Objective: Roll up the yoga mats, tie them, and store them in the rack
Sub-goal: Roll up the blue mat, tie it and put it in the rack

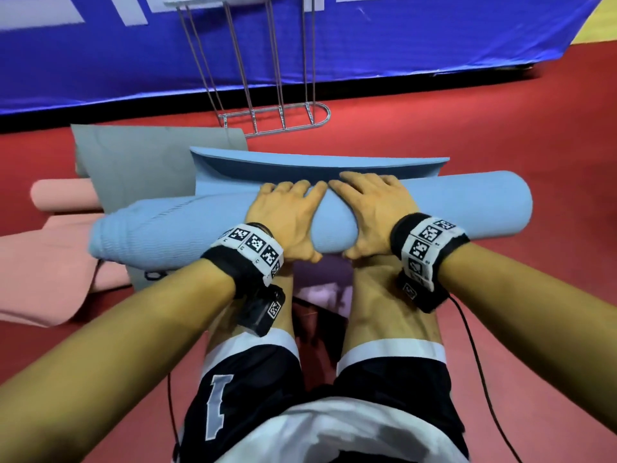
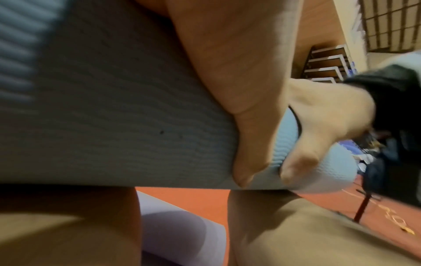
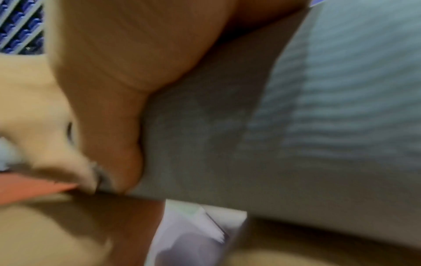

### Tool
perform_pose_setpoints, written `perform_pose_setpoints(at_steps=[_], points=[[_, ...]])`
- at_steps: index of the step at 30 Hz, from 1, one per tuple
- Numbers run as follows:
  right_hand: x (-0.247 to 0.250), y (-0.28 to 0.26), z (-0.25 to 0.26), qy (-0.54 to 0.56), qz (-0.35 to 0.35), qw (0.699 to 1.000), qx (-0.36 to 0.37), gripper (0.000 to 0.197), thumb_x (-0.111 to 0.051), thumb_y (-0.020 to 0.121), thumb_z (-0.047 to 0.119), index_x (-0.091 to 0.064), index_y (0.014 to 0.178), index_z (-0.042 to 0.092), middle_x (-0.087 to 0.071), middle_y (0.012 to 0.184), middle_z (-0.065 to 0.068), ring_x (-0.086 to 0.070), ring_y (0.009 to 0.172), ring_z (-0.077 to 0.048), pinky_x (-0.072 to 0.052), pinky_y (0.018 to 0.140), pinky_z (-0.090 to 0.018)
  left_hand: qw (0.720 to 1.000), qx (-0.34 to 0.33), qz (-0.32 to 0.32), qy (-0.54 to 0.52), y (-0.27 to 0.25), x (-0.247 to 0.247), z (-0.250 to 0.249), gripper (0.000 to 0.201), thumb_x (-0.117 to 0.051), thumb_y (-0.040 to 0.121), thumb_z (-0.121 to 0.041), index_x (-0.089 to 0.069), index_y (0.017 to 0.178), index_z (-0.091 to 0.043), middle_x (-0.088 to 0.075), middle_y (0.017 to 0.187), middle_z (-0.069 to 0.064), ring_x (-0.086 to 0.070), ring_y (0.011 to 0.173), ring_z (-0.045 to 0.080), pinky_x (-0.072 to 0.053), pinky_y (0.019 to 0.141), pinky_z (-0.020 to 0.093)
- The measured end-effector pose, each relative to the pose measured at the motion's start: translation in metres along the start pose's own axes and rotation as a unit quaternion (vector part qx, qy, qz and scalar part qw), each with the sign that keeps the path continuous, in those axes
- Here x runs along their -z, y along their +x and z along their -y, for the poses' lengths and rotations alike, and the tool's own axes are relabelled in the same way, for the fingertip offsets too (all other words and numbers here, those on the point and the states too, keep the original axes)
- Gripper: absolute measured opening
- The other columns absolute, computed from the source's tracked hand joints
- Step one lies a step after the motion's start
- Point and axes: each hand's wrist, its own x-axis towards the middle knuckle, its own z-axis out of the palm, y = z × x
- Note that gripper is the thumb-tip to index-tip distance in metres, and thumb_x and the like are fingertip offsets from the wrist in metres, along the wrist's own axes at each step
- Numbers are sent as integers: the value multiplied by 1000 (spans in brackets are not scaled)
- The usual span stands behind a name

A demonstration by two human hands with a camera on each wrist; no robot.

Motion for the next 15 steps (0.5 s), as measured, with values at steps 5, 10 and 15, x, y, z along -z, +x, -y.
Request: perform_pose_setpoints(at_steps=[5, 10, 15], points=[[-20, -18, 8, -65, -26, 997, -23, 139, -90, 42, 58, -23, 157, 20, -40, 156, -12, -38, 142, -32, -24, 115, -60, 999, -5, 23, -26, 7, 13, 7, 114, -75, 47, -77, -38, 141, -26, -62, 123, -3, -64, 107, 28, -49, 86, 43], [27, 7, 1, -62, -72, 995, -17, 119, -83, 42, 47, -38, 149, 25, -51, 139, -6, -52, 124, -31, -35, 104, -50, 997, 15, 31, -72, 17, 54, 25, 108, -75, 42, -78, -42, 136, -37, -65, 119, -8, -65, 104, 28, -51, 81, 40], [74, 6, 2, -73, -46, 996, 6, 115, -79, 42, 58, -36, 146, 30, -53, 129, 0, -54, 113, -30, -39, 92, -44, 992, 15, 49, -114, 10, 87, 38, 104, -70, 35, -82, -47, 128, -42, -69, 105, -10, -65, 94, 27, -55, 82, 40]])
